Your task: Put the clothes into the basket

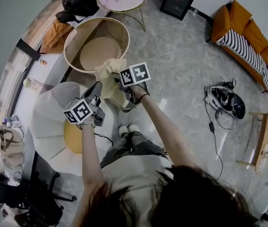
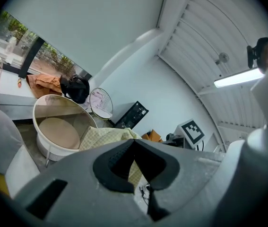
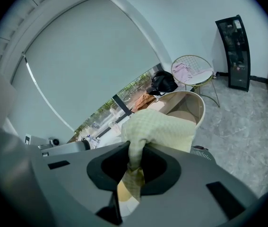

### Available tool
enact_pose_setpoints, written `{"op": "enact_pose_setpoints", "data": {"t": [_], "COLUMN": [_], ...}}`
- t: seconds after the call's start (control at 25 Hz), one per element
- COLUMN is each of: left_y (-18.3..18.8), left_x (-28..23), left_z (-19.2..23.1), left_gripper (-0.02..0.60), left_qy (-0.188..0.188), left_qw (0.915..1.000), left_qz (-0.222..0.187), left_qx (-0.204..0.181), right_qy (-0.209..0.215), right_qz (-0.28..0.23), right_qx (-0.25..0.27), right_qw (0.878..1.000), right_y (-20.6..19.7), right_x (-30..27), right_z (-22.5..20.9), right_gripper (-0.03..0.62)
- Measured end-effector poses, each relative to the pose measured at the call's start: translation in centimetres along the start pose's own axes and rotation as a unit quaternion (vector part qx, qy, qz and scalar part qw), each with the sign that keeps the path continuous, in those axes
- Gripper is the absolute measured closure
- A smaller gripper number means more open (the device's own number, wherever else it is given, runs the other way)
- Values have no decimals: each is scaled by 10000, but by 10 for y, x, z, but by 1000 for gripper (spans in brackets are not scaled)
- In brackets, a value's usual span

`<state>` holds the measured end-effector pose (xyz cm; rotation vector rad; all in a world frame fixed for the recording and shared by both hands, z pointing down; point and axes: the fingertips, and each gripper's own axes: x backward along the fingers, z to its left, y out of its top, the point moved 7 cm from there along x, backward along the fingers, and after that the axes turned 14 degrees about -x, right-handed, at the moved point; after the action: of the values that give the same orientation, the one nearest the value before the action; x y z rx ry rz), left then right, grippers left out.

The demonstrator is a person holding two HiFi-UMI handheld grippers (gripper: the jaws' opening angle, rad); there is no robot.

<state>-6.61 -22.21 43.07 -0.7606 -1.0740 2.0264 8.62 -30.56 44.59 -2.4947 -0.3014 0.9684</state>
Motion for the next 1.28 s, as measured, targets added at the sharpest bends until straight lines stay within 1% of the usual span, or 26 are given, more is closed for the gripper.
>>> {"op": "enact_pose_setpoints", "data": {"t": [0.08, 0.2, 0.36, 0.52, 0.64, 0.8, 1.12, 1.28], "left_y": [0, -2, -6, -8, -11, -16, -23, -27], "left_x": [-8, -18, -29, -39, -48, -62, -86, -91], "left_z": [-1, -2, 1, 2, 4, 6, 14, 16], "left_gripper": [571, 571, 571, 571, 571, 571, 571, 571], "left_qy": [-111, -252, -340, -424, -394, -354, -241, -195], "left_qw": [9999, 9995, 9986, 9976, 9975, 9972, 9964, 9961], "left_qz": [69, 177, 386, 528, 583, 665, 800, 834], "left_qx": [-25, -50, -94, -112, -69, 23, 144, 213], "right_qy": [-144, -236, -395, -382, -437, -634, -907, -1039], "right_qz": [-32, -80, -93, 41, 161, 399, 809, 983], "right_qx": [-5, -79, -25, 29, -31, -102, -71, -75], "right_qw": [9999, 9997, 9992, 9993, 9989, 9971, 9926, 9897], "right_y": [2, 4, 7, 12, 12, 11, 14, 9], "right_x": [2, 5, 4, -1, -4, -11, -27, -35], "right_z": [-6, -15, -26, -31, -41, -61, -85, -97], "right_gripper": [543, 542, 542, 542, 542, 542, 542, 522]}}
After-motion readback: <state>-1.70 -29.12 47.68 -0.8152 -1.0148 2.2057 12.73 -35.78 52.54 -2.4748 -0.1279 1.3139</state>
